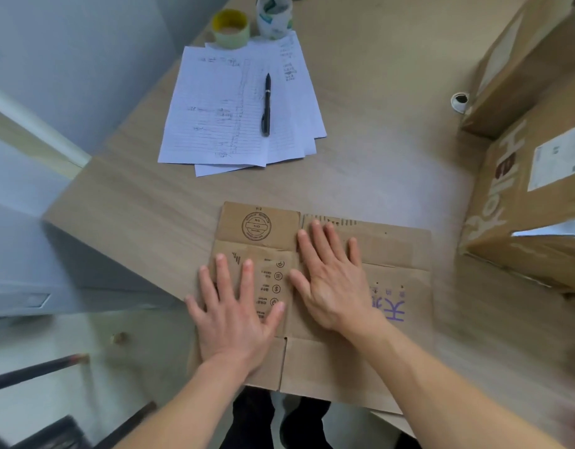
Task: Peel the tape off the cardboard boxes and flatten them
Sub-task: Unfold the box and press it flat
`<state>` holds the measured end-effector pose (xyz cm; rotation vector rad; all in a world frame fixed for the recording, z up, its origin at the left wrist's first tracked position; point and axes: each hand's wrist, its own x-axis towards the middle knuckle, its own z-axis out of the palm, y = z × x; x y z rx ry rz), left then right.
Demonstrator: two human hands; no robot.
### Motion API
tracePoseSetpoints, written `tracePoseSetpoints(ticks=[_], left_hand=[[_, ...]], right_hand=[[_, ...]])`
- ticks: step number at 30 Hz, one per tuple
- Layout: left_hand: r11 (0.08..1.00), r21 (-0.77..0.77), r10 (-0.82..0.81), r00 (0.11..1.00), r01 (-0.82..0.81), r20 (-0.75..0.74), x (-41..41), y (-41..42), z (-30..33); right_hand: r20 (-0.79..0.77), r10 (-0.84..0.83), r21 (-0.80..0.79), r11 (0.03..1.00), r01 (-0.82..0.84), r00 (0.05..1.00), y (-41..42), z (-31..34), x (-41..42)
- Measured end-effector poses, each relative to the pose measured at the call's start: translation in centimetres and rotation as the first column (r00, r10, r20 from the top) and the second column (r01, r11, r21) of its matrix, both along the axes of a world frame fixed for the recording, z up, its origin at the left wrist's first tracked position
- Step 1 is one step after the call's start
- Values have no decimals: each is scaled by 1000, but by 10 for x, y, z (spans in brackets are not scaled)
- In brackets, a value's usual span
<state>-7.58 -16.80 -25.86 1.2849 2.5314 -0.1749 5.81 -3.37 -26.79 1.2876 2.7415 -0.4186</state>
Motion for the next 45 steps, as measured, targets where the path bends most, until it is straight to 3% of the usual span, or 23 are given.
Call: tracePoseSetpoints(ticks=[6,10,15,19,21,22,24,26,28,31,33,35,36,39,42,45], left_hand=[[1000,-25,-17,999,18,35,-4,1,1],[994,-108,-21,999,25,44,-5,2,1],[991,-130,-13,995,25,96,-11,8,5],[999,12,40,974,-43,222,-19,25,25],[976,114,142,942,-184,303,-37,38,35],[947,144,218,903,-288,370,-48,45,38],[864,126,334,744,-487,579,-68,57,44],[796,35,366,526,-605,768,-83,65,55],[758,-6,339,387,-652,857,-92,71,68],[707,111,148,300,-698,942,-108,82,102],[683,202,-32,248,-702,968,-123,83,133],[718,291,-196,217,-632,956,-139,75,159],[745,327,-248,213,-581,945,-143,69,167],[796,377,-262,292,-473,920,-146,49,159],[852,337,-181,378,-400,908,-143,29,127],[927,260,-118,451,-268,885,-149,6,89]], right_hand=[[94,-349,37,937,347,933,33,2,65],[3,-492,30,870,492,870,29,12,75],[-97,-762,-13,644,765,640,-1,29,102],[-53,-886,-130,463,877,460,-7,40,98],[-25,-921,-225,384,896,388,1,46,97],[-24,-935,-297,344,891,354,5,49,98],[-45,-963,-475,255,842,266,10,57,105],[-51,-980,-622,182,762,192,15,64,114],[-70,-985,-708,161,688,158,20,76,120],[-214,-974,-817,220,533,75,35,111,124],[-320,-945,-899,281,336,-67,45,142,128],[-345,-915,-938,326,118,-210,49,170,136],[-339,-917,-941,332,65,-210,47,178,139],[-249,-969,-955,242,169,-16,29,175,143],[-251,-934,-843,339,418,253,0,146,141],[-182,-901,-820,359,445,393,-24,113,145]])
